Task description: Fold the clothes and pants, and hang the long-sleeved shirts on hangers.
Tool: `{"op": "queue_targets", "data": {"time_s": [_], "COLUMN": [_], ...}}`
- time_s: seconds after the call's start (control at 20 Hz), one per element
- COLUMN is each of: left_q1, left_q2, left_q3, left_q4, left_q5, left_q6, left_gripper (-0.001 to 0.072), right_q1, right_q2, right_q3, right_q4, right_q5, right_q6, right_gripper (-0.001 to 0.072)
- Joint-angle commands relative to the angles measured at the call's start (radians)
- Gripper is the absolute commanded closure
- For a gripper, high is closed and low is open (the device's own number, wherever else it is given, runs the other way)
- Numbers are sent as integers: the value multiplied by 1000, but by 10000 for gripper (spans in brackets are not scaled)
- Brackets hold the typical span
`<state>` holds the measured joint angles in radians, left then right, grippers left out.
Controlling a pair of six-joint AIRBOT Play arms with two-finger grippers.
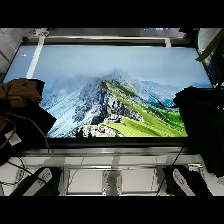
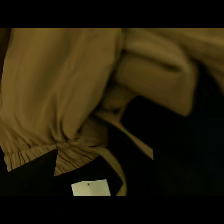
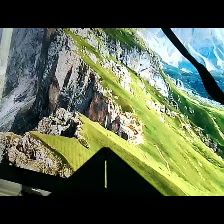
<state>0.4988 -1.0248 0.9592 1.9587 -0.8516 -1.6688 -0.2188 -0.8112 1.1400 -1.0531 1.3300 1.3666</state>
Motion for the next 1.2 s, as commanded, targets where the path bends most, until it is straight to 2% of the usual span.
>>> {"op": "queue_targets", "data": {"time_s": [0.0, 0.2, 0.45, 0.5, 0.55, 0.6, 0.65, 0.9, 1.0, 1.15], "left_q1": [106, 111, 143, 156, 165, 168, 167, 25, -95, -316], "left_q2": [-145, -218, -251, -264, -278, -288, -290, -174, -61, 113], "left_q3": [2, 2, 2, 2, 2, 2, 2, 96, 142, 145], "left_q4": [8, 15, 110, 110, 109, 109, 108, -46, -195, -438], "left_q5": [79, 171, 183, 187, 186, 186, 187, 137, 90, 88], "left_q6": [-34, -34, -34, -33, -33, -33, -32, -33, -33, -33], "left_gripper": [0, 4, 18, 94, 323, 612, 694, 693, 693, 692], "right_q1": [1, 1, 1, 1, 1, 1, 1, 1, 0, 0], "right_q2": [0, 0, 0, 0, 0, -1, -2, -2, 3, 4], "right_q3": [0, 0, 0, -2, -2, -2, -2, 1, 1, 1], "right_q4": [1, -2, -33, -40, -43, -43, -43, -84, -141, -290], "right_q5": [-17, -17, -18, -20, -21, -21, -21, -8, 30, 126], "right_q6": [1, 1, 1, 1, 1, 1, 1, 0, 0, -13], "right_gripper": [689, 689, 689, 689, 689, 689, 689, 689, 689, 689]}}
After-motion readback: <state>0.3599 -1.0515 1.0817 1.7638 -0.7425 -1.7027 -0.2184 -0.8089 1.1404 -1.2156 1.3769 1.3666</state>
